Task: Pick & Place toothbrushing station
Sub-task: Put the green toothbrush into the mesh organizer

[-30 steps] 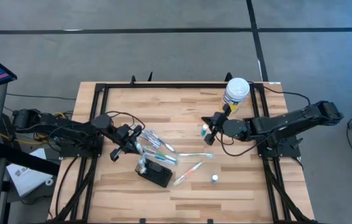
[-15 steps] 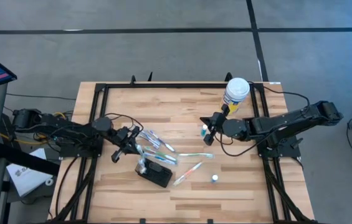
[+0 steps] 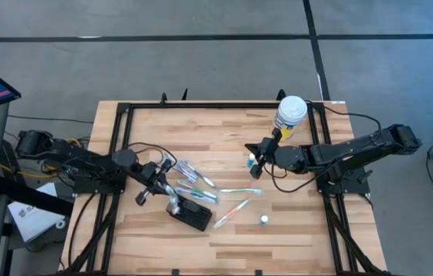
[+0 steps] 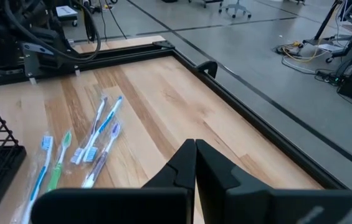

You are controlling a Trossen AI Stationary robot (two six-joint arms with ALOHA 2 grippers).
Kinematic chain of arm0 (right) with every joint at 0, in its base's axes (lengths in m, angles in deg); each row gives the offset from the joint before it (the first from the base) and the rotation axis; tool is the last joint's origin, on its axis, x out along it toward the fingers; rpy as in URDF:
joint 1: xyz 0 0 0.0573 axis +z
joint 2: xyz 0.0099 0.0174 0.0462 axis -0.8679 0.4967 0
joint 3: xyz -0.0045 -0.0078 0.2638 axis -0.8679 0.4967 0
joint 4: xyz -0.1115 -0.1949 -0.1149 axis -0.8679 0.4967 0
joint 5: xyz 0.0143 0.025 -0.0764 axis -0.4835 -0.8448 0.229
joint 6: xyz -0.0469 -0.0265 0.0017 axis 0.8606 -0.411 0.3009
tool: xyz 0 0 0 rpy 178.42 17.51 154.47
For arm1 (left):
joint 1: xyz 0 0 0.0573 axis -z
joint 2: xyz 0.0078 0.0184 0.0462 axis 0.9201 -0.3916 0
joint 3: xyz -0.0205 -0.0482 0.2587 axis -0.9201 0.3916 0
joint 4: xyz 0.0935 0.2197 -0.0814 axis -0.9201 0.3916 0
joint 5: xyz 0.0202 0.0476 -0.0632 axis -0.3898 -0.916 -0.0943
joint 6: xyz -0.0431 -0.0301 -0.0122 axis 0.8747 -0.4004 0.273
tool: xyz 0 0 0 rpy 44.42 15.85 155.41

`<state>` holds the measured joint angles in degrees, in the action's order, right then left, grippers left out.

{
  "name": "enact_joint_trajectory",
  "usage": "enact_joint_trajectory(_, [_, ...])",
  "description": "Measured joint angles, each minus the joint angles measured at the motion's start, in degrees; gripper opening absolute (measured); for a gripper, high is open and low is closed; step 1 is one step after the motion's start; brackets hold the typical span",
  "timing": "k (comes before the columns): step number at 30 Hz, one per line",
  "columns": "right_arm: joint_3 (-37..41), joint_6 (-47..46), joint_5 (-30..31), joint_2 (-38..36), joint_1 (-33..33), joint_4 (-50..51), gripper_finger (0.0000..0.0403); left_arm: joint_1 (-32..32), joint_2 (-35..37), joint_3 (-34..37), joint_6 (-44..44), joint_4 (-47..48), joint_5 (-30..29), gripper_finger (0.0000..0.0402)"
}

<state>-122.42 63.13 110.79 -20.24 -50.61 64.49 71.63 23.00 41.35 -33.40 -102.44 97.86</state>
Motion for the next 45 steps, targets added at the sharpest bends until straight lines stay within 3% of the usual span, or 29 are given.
enact_joint_trajectory(10, [0.00,-0.15,0.00,0.00,0.00,-0.08,0.0000,1.19,-3.60,0.00,-0.77,0.60,-3.95,0.0014])
enact_joint_trajectory(22, [0.07,0.61,-0.03,3.37,0.10,-1.32,0.0000,1.19,-8.37,0.00,-0.77,-0.64,-4.36,0.0015])
enact_joint_trajectory(28, [-0.04,3.74,-1.14,6.40,-0.77,-6.84,0.0000,1.28,-9.62,-0.08,-2.28,-0.67,-4.36,0.0015])
enact_joint_trajectory(39, [-0.04,3.91,-3.00,6.45,-1.53,-7.32,0.0000,1.36,-11.04,-0.04,-2.50,-0.67,-4.32,0.0016])
enact_joint_trajectory(45, [-0.04,3.91,-3.00,6.45,-1.51,-7.31,0.0000,1.36,-11.04,-0.04,-2.50,-0.74,-4.32,0.0039])
